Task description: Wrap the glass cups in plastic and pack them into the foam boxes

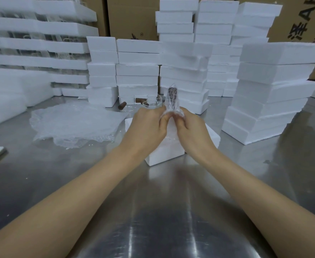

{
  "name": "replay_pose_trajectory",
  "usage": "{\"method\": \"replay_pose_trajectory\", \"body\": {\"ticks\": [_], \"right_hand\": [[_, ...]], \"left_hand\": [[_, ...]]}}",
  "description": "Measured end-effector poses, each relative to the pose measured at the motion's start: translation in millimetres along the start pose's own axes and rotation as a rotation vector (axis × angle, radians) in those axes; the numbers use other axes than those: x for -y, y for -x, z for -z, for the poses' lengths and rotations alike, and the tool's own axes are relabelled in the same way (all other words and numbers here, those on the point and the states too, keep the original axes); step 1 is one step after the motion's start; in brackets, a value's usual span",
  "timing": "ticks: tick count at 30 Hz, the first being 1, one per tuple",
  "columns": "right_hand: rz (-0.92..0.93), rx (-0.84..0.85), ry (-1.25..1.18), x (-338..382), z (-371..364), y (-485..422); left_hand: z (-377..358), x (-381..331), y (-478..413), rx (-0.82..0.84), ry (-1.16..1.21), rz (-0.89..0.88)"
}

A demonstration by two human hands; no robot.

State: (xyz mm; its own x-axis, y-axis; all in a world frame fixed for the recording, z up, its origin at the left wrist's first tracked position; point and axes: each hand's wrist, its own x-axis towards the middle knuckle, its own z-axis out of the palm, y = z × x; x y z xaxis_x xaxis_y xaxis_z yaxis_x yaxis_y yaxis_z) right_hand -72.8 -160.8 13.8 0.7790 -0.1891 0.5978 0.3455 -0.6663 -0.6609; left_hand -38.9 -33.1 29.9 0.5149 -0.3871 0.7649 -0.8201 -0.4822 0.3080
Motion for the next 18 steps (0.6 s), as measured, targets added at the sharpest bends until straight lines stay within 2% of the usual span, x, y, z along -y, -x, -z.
{"method": "replay_pose_trajectory", "body": {"ticks": [6, 11, 13, 16, 18], "right_hand": [[0.007, -0.001, 0.03, -1.5, 0.1, 2.9], [-0.173, -0.086, -0.32, 3.7, 7.5, -2.9], [-0.163, 0.007, -0.386, 7.4, 6.4, -3.4], [-0.142, 0.237, -0.536, 7.9, 2.0, -0.8], [-0.091, 0.32, -0.534, 6.2, 1.3, 1.3]], "left_hand": [[-9.4, 1.4, 6.8, 0.027, -0.047, 0.012], [-6.2, -8.6, 3.1, 0.044, 0.244, 0.236], [-3.2, -5.9, 3.0, 0.023, 0.288, 0.257], [2.0, 1.9, -2.1, -0.035, 0.292, 0.34], [2.0, 7.6, -5.1, -0.059, 0.28, 0.387]]}}
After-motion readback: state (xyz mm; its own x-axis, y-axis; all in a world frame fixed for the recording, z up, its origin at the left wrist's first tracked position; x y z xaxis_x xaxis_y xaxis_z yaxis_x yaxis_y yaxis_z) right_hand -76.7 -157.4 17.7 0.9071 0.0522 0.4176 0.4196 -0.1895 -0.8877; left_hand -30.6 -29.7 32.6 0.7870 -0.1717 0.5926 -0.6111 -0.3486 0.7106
